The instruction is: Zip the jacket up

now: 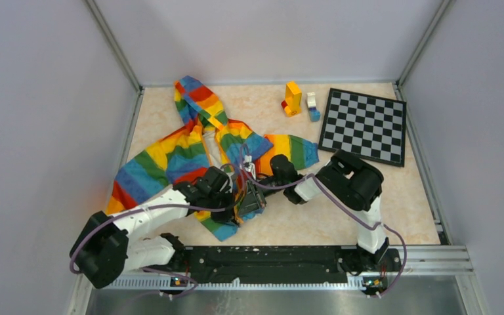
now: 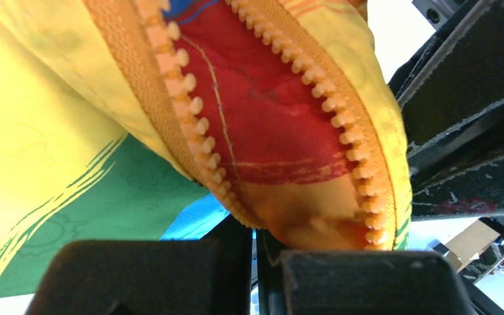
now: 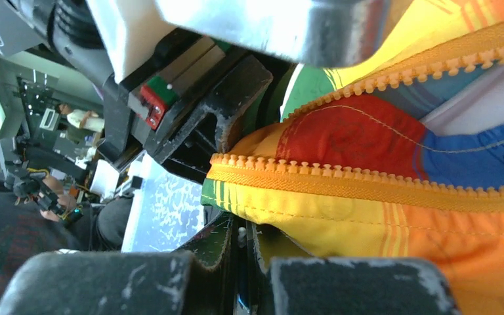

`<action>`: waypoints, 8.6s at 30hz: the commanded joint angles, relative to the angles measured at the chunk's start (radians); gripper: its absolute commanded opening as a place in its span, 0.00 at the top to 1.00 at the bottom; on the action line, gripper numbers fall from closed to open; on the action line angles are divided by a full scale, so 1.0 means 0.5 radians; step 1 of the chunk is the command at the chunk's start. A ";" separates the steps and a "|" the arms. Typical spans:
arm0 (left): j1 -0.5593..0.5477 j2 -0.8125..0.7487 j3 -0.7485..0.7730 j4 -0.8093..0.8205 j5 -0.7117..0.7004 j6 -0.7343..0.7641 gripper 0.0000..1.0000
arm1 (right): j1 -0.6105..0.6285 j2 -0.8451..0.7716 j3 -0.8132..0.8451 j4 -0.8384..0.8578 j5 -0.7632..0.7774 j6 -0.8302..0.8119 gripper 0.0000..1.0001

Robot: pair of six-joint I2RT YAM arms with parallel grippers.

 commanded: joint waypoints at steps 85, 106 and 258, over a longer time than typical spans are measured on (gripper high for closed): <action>-0.167 0.047 0.100 0.465 -0.050 0.134 0.72 | -0.244 -0.608 -0.305 -1.064 1.106 0.124 0.55; -0.145 0.341 0.238 0.673 0.364 0.264 0.65 | -0.303 -1.075 -0.012 -2.152 1.564 -0.206 0.53; -0.112 -0.154 -0.216 0.798 0.092 -0.438 0.42 | 0.024 -1.497 -0.345 -2.123 1.605 -0.447 0.57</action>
